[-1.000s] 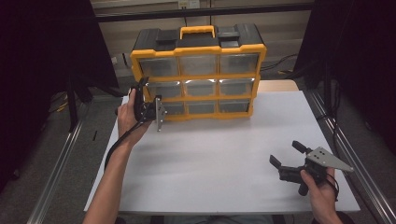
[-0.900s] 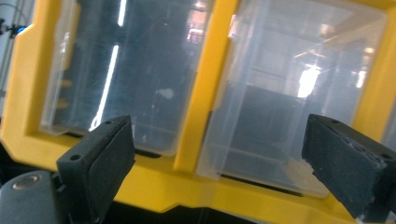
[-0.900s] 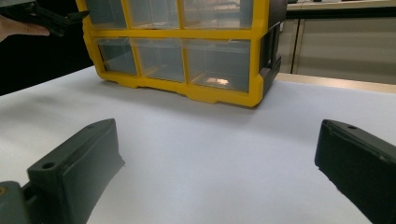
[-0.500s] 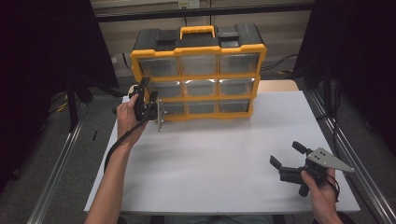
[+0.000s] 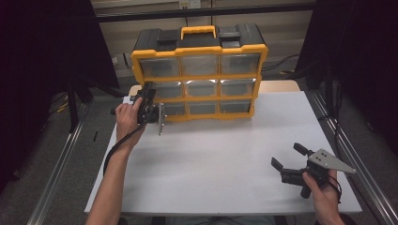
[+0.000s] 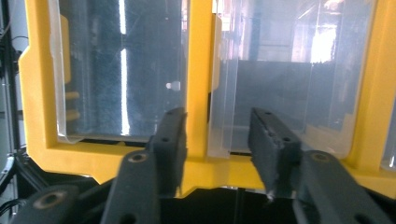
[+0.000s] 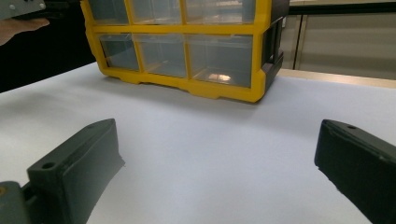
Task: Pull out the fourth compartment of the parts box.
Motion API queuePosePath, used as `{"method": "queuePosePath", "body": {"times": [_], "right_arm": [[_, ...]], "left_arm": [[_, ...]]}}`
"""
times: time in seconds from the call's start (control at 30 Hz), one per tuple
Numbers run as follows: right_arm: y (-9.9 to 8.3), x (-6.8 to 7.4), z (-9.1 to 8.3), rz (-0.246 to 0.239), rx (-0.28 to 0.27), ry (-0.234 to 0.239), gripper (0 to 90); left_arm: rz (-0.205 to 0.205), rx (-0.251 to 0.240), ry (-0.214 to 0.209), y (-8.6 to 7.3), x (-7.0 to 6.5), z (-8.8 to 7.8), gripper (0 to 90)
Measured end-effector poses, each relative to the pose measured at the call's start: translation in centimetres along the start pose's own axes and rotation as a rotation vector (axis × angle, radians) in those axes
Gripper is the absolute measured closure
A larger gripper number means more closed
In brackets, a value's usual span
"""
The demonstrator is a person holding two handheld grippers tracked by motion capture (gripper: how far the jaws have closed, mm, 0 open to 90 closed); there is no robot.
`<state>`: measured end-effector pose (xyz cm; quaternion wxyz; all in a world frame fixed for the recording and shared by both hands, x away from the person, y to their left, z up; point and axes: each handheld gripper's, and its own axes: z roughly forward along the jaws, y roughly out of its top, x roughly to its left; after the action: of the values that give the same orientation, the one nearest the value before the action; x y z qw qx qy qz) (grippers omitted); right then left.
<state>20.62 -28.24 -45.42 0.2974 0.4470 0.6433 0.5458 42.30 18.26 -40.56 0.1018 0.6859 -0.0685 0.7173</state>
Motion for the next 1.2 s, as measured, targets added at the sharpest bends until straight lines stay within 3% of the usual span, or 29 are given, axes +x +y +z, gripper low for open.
{"method": "queuePosePath", "body": {"times": [0.03, 0.07, 0.1, 0.3, 0.4, 0.43, 0.47, 0.53, 0.7, 1.2], "right_arm": [[0.01, 0.0, 0.0, 0.001, 0.0, -0.001, 0.0], [0.01, 0.01, 0.01, 0.001, -0.001, -0.002, 0.0], [0.01, 0.03, 0.02, 0.0, 0.0, -0.001, 0.0], [0.0, 0.09, 0.16, 0.001, -0.003, 0.0, 0.0], [-0.02, 0.03, 0.06, -0.005, 0.0, 0.001, 0.0], [-0.02, 0.01, 0.03, -0.003, 0.003, 0.001, 0.0], [-0.02, -0.02, 0.02, -0.002, 0.004, 0.001, 0.0], [-0.03, -0.01, 0.04, 0.0, 0.003, 0.003, 0.0], [-0.02, 0.04, 0.08, 0.006, 0.001, 0.0, 0.0], [-0.01, -0.02, -0.07, -0.001, 0.003, 0.0, 0.0]], "left_arm": [[0.004, 0.002, -0.005, -0.05, 0.06, -0.02, 59.7], [0.0, -0.035, -0.002, -0.22, 0.01, 0.23, 59.8], [0.01, -0.008, -0.018, -0.14, 0.23, 0.01, 59.9], [0.037, -0.02, -0.037, -0.21, 0.44, 0.05, 68.0], [0.018, -0.015, -0.047, -0.29, 0.37, 0.16, 71.7], [0.013, -0.046, -0.036, -0.39, 0.34, 0.46, 72.8], [0.024, -0.02, -0.051, -0.29, 0.51, 0.29, 72.8], [0.005, -0.019, -0.057, -0.36, 0.33, 0.45, 72.8], [0.026, 0.0, -0.058, -0.19, 0.67, 0.5, 77.6], [0.029, -0.003, -0.055, -0.21, 0.65, 0.54, 79.6]]}}
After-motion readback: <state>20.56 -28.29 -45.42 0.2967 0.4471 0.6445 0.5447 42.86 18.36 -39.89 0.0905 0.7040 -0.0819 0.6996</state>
